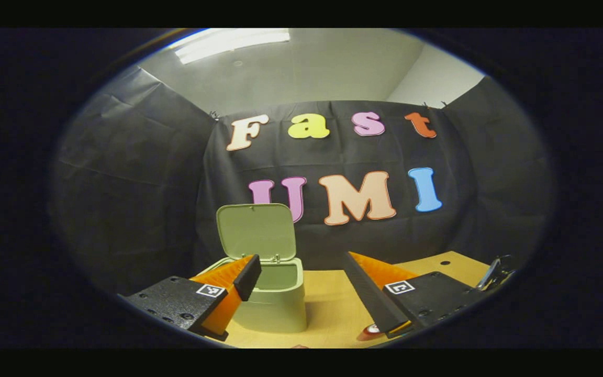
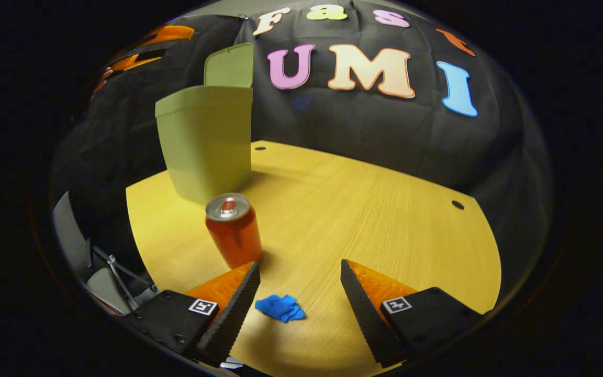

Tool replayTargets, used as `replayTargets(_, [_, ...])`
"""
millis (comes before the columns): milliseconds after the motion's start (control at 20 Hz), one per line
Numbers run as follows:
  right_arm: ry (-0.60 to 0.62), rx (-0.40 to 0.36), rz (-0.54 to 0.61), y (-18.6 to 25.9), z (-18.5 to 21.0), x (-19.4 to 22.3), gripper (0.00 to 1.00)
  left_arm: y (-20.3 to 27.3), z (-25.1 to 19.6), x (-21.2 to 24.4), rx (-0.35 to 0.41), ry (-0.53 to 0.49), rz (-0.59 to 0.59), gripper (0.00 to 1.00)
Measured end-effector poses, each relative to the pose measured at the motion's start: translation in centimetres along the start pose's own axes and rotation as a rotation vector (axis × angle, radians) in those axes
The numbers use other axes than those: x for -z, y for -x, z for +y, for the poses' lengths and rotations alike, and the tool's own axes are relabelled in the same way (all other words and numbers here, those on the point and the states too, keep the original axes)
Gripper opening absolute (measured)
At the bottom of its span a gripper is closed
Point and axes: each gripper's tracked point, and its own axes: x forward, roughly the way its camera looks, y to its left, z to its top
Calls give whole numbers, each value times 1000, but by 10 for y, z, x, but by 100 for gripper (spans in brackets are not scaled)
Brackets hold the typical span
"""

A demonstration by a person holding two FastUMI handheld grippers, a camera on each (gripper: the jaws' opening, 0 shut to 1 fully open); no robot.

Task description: Press the lid of the desktop garbage bin to open it, pick up the crumpled paper on the desktop and throw it into the bin, then pick up the pop can on the desktop and drop it into the bin, and finally close the garbage bin lid.

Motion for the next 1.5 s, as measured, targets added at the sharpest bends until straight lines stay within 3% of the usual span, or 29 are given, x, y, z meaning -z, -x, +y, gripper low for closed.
replayTargets(150, [-10, -13, 73, -5, 1, 27, 98, 4, 8, 10, -17, 12, 29, 99])
replayTargets(200, [-10, -19, 90, -7, 1, 32, 98, 5, 11, 12, -22, 13, 35, 95])
replayTargets(350, [-28, -62, 187, -18, 11, 57, 89, 6, 15, 18, -23, 8, 56, 95])
replayTargets(400, [-45, -65, 212, -18, 11, 61, 80, 6, 15, 20, -21, 7, 64, 99])
replayTargets(450, [-69, -66, 180, -21, 8, 51, 70, 6, 16, 20, -17, 4, 65, 95])
replayTargets(600, [-101, -45, 203, -24, 7, 55, 17, 6, 18, 21, -7, -11, 66, 95])
replayTargets(700, [-121, -40, 198, -20, 5, 51, 9, 6, 21, 20, -4, -23, 65, 100])
replayTargets(750, [-127, -23, 185, -20, 2, 46, 9, 5, 23, 19, -3, -22, 61, 95])
replayTargets(900, [-163, 8, 96, -15, -7, 8, 9, 7, 29, 18, -6, -12, 55, 95])
replayTargets(950, [-166, 20, 61, -12, -10, -7, 9, 7, 33, 17, -9, -14, 51, 100])
replayTargets(1000, [-163, 36, 25, -8, -15, -23, 9, 7, 36, 17, -10, -16, 49, 95])
replayTargets(1050, [-158, 49, -9, -2, -20, -37, 9, 7, 40, 17, -11, -15, 47, 100])
replayTargets(1100, [-154, 60, -42, 1, -23, -53, 9, 7, 42, 17, -11, -11, 46, 95])
replayTargets(1250, [-146, 80, -132, 11, -29, -97, 9, 6, 53, 20, -20, 0, 46, 95])
replayTargets(1300, [-141, 87, -153, 14, -30, -109, 8, 6, 57, 22, -24, 2, 48, 99])
replayTargets(1350, [-133, 91, -175, 17, -30, -120, 8, 6, 61, 24, -27, 3, 52, 95])
replayTargets(1450, [-102, 97, -235, 24, -26, -154, 9, 6, 71, 27, -35, 6, 55, 99])
replayTargets(1500, [-84, 90, -272, 28, -20, -178, 8, 6, 78, 32, -39, 6, 61, 95])
